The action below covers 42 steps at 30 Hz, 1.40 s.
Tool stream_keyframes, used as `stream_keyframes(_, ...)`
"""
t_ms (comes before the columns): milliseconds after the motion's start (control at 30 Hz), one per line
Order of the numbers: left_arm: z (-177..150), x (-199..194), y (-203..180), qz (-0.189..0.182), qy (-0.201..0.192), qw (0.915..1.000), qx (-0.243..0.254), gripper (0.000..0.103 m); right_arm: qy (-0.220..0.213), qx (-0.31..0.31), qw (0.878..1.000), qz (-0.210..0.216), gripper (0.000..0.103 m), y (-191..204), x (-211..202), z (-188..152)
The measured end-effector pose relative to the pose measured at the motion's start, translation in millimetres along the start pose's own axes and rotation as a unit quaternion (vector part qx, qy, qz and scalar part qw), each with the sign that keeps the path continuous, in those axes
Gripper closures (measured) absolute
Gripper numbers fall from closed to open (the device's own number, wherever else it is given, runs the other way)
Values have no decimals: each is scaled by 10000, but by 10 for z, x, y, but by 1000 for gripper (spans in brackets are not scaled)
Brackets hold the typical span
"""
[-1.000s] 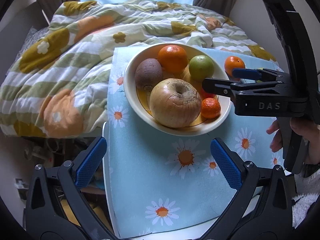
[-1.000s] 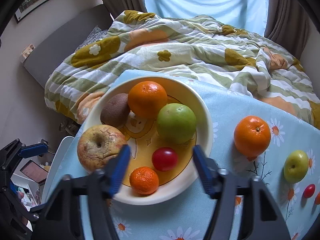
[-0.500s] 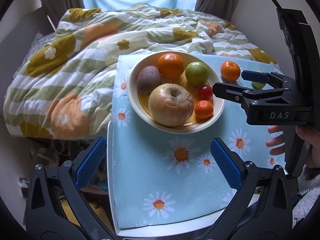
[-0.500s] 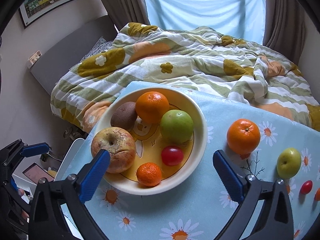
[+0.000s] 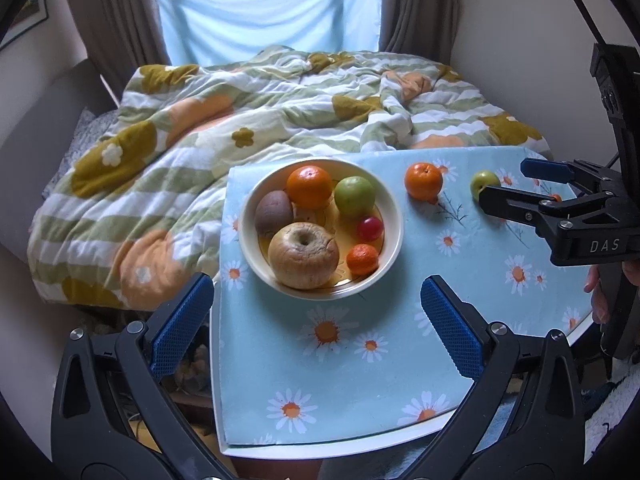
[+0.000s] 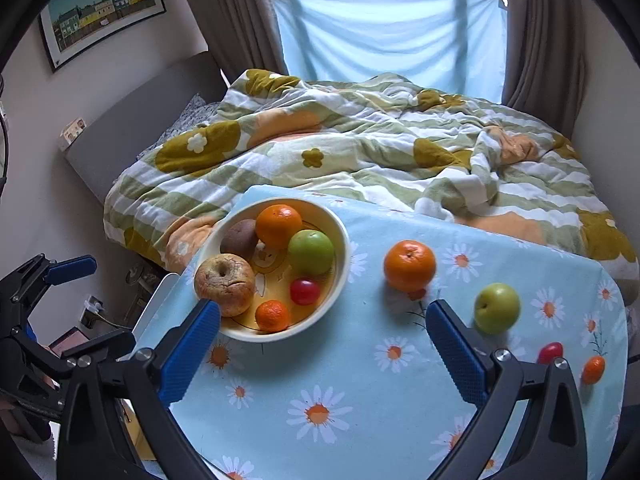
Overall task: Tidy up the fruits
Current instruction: 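Withdraw both tools from the bowl toward the remaining fruit, then grasp a green apple with the left tool while the right tool grasps a tangerine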
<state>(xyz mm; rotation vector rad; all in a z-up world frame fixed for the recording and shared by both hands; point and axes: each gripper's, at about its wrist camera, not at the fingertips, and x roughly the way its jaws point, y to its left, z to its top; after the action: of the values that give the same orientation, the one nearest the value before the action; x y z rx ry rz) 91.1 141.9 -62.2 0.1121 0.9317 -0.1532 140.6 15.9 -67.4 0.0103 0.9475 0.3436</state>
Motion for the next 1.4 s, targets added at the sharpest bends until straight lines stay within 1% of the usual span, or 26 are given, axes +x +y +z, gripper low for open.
stream_keyframes(133,118,-83,-285,34,-97,9999,-69,0,-47,112,9998,-173,1,-308,-295,-47)
stream_keyframes(233,210,-109,-557,15,-173,9998,-25,0,-74,217,9992,-337,0,-565,-510,-106)
stream_keyframes(300,271,-106,-765,124,-246,9996,43,0,-98,281,9987,-419,0,-765,-650,-153)
stream_keyframes(400,369,-78,-1083,214,-379,9989,188,0,-80,319,9973,-663,0,-1048,-808,-227)
stream_keyframes(500,479,23,-1390,164,-403,9986,313,0,-67,413,9956,-844,0,-1362,-932,-314)
stream_keyframes(667,642,325,-1869,108,-249,9985,467,0,-72,442,9935,-1044,0,-1821,-1081,-425)
stream_keyframes(833,738,634,-2236,-1,-83,9969,778,0,25,283,9922,-1210,0,-2182,-1124,-502)
stream_keyframes(1000,824,919,-2461,-399,124,9950,906,0,166,448,9906,-1283,0,-2487,-1048,-587)
stream_keyframes(1067,836,1045,-2522,-525,211,9933,1010,0,242,572,9893,-1317,0,-2585,-983,-629)
stream_keyframes(1200,833,1353,-2590,-663,405,9894,1227,0,339,798,9866,-1382,1,-2730,-825,-717)
stream_keyframes(1400,793,1835,-2582,-752,688,9848,1403,0,413,920,9821,-1593,1,-2806,-564,-815)
